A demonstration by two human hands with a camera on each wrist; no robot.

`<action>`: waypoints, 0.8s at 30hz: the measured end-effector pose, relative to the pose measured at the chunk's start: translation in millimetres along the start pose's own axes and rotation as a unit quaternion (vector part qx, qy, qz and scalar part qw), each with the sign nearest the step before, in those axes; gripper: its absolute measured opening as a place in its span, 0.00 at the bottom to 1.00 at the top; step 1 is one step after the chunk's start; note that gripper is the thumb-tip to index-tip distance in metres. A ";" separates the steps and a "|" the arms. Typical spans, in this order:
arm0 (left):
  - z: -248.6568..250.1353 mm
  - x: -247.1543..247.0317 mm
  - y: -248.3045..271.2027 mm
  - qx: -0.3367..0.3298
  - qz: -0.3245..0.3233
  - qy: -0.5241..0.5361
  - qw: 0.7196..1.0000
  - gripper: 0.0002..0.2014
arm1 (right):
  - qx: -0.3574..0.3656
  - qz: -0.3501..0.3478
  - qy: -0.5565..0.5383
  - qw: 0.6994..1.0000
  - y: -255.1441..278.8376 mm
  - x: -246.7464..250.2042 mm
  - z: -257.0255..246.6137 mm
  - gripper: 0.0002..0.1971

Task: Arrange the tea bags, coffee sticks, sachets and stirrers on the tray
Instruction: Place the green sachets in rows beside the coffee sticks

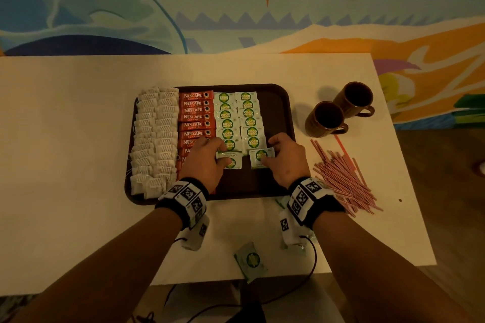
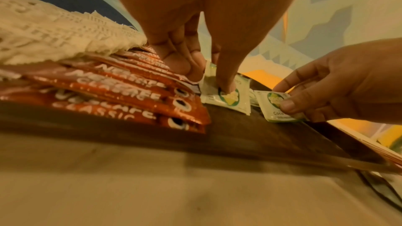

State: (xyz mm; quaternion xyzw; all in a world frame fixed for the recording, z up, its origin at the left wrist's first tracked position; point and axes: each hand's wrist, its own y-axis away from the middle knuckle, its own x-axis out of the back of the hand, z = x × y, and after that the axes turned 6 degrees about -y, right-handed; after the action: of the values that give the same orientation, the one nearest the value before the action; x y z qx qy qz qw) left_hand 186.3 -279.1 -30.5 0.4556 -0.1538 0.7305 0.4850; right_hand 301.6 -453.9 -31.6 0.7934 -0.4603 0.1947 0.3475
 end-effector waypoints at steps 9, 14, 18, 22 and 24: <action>-1.8 3.7 -4.8 -0.024 -0.011 -0.004 1.000 0.10 | 0.009 0.010 0.000 1.000 -3.4 -9.8 -4.3 0.30; -2.9 5.9 0.0 -0.089 -0.008 0.035 0.995 0.07 | 0.011 0.028 -0.011 1.000 1.2 -11.1 1.9 0.31; -5.2 10.7 2.1 -0.060 -0.034 0.112 0.991 0.14 | 0.011 0.027 -0.012 1.000 2.3 -11.1 4.5 0.30; -4.6 16.0 -0.1 -0.085 -0.055 0.089 0.991 0.26 | 0.018 0.030 -0.008 0.999 0.6 -11.2 2.7 0.29; -3.9 17.1 -0.4 -0.090 -0.041 0.075 0.992 0.22 | 0.021 0.032 -0.005 0.999 -0.3 -11.9 2.0 0.29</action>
State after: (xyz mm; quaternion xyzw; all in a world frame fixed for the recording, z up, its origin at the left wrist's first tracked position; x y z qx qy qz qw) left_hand 182.7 -266.6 -18.7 0.3596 -0.1635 0.7252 0.5639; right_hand 295.9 -448.1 -40.6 0.7862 -0.4834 0.2109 0.3221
